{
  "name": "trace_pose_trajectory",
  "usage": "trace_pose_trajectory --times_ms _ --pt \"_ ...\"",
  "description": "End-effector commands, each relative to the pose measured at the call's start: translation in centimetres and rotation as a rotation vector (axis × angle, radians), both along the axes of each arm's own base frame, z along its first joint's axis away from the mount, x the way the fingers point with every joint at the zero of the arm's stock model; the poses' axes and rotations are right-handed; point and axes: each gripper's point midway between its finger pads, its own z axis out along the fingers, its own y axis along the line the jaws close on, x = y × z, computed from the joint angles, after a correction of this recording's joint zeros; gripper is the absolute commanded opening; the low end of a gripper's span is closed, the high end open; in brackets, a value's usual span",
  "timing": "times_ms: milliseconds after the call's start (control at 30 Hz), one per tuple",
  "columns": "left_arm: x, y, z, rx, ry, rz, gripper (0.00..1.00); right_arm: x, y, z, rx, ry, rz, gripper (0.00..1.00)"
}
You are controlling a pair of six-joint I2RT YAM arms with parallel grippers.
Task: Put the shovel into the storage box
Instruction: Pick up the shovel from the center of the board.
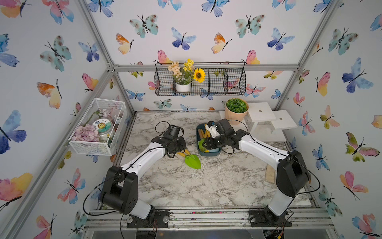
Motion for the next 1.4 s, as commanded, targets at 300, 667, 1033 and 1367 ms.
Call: trace_pose_trajectory --times_ms 300,667,1033,1367 --pt "-3.8 4.7 -1.5 0.004 0.026 0.164 0.44 -1.2 5.8 -2.1 -0.041 0.045 0.16 0.51" --pt "-5.1 5.5 -2.5 0.008 0.055 0.166 0.44 -0.3 8.4 -5.9 -0.14 0.076 0.185 0.51" --pt "-5.8 5.6 -3.3 0.003 0.073 0.157 0.44 1.3 9.6 -9.2 -0.22 0.065 0.153 0.5" --pt "-6.2 5.7 -4.0 0.0 0.089 0.151 0.44 1.8 11.0 -11.4 -0.247 0.068 0.148 0.44"
